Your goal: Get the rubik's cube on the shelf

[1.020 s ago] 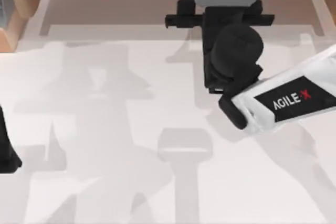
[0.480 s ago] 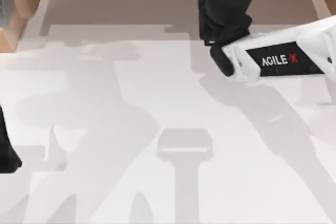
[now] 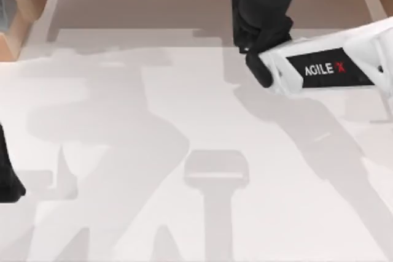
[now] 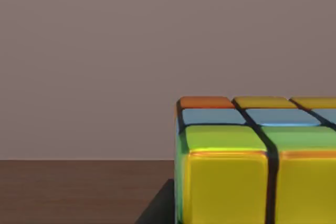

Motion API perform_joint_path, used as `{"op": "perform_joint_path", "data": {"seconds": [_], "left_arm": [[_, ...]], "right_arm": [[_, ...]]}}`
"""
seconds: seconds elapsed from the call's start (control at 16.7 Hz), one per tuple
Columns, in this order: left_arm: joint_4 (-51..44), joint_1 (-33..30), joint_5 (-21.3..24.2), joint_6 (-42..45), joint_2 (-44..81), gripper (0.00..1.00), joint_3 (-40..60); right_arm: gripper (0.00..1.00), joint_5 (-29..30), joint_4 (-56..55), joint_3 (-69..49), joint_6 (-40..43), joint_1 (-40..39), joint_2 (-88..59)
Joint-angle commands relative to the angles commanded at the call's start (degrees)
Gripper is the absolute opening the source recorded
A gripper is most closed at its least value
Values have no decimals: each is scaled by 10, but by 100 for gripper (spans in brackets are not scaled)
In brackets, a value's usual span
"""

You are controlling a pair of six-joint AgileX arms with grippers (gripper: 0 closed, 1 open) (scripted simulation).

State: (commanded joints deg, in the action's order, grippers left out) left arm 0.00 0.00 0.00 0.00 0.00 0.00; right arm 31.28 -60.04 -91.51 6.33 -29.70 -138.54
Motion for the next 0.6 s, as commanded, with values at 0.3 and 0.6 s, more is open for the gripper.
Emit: {"op": "perform_joint_path", "data": {"seconds": [0.3,0.6], "left_arm": [[0,0,0,0,0,100,0],[0,0,0,0,0,100,0]], "right_arm": [[53,0,0,0,0,0,0],[90,0,0,0,0,0,0]]}}
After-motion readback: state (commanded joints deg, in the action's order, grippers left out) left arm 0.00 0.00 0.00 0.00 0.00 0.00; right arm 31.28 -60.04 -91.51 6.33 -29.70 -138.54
